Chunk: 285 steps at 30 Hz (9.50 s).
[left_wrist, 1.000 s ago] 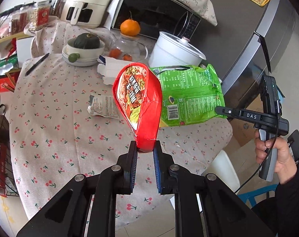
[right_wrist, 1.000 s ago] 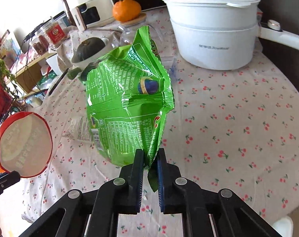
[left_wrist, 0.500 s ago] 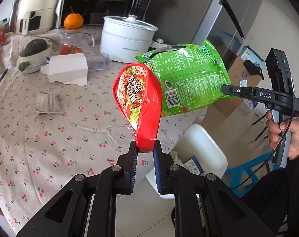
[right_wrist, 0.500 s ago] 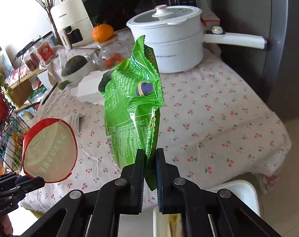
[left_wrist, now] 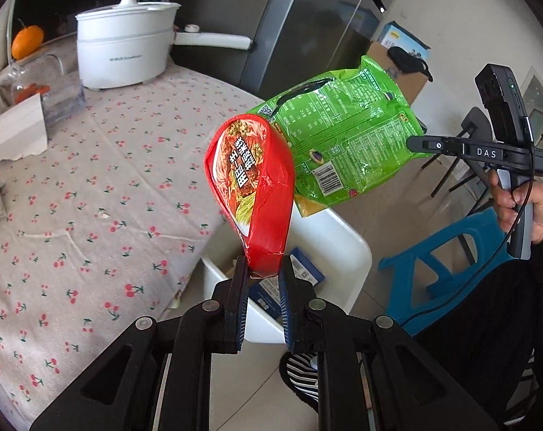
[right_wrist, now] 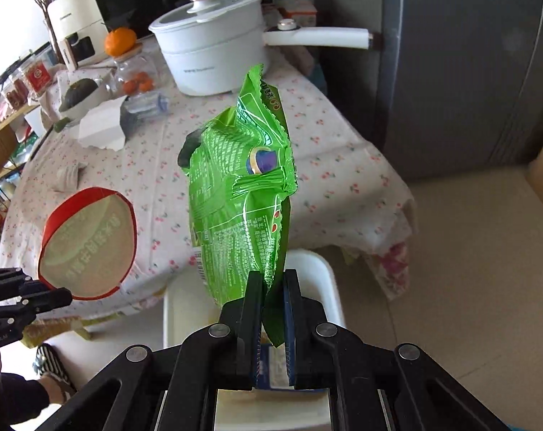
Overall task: Collect trash
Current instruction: 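Carry the red lid and green bag over the white bin and open both tools, then move both tools back to the table and grasp the silver sachet with the left tool, then grasp the torn white carton with the right tool, then carry the white carton over the white bin and open the right tool while the left tool carries the sachet, then open the left tool over the white bin to drop the silver sachet, then move both tools back over the table toward the clear plastic bottle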
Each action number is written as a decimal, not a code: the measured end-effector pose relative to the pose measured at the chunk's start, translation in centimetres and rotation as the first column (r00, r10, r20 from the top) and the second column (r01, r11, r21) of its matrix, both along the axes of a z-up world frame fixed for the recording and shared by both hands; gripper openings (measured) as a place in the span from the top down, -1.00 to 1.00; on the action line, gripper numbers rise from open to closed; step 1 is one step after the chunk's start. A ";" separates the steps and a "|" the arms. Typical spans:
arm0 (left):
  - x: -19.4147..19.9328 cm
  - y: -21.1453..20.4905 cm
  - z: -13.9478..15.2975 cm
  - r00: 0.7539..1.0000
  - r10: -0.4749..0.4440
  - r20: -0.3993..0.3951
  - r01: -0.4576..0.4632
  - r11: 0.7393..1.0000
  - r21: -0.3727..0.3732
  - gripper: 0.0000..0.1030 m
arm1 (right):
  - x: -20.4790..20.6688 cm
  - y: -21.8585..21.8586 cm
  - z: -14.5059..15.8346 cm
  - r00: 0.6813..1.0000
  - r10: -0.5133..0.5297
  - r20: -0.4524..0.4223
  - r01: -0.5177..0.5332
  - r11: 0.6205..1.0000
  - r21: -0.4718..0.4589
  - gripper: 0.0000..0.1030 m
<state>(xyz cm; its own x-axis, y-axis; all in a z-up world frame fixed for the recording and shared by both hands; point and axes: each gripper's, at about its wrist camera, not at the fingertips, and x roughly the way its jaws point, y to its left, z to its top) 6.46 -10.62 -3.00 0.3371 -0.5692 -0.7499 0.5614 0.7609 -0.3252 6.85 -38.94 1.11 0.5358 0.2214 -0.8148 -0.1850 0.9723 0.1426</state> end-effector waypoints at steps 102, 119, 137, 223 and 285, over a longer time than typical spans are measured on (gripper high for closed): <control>19.5 22.4 -6.6 0.747 0.659 0.085 -0.665 0.740 0.104 0.77 | 16.1 21.7 -11.2 0.994 0.023 -0.106 -0.037 0.991 -0.131 -0.62; 12.6 28.0 1.2 0.715 0.684 0.146 -0.689 0.725 -0.021 0.82 | 18.5 26.0 -8.7 0.991 0.129 -0.041 -0.130 0.991 -0.021 -0.62; 7.6 33.4 0.7 0.690 0.707 0.152 -0.716 0.698 0.001 0.82 | 31.7 35.7 -11.4 0.950 0.313 0.003 -0.303 0.918 0.255 -0.58; 2.1 -5.1 -7.7 0.999 -0.023 0.043 0.016 0.988 0.152 0.78 | 2.6 -0.3 -11.2 0.895 -0.042 -0.444 0.141 0.971 0.194 0.27; 32.9 12.2 -4.7 0.964 -0.211 0.160 0.061 0.764 0.643 -1.00 | 16.6 15.8 -6.0 0.991 0.046 -0.125 -0.037 0.996 0.077 -0.50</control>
<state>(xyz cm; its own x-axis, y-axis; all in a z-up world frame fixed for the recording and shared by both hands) 39.35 1.59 -7.66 0.4836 -0.0485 -0.8740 0.6715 0.6610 0.3349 23.42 -23.12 -4.85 0.4189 0.3041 -0.8556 -0.2007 0.9500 0.2394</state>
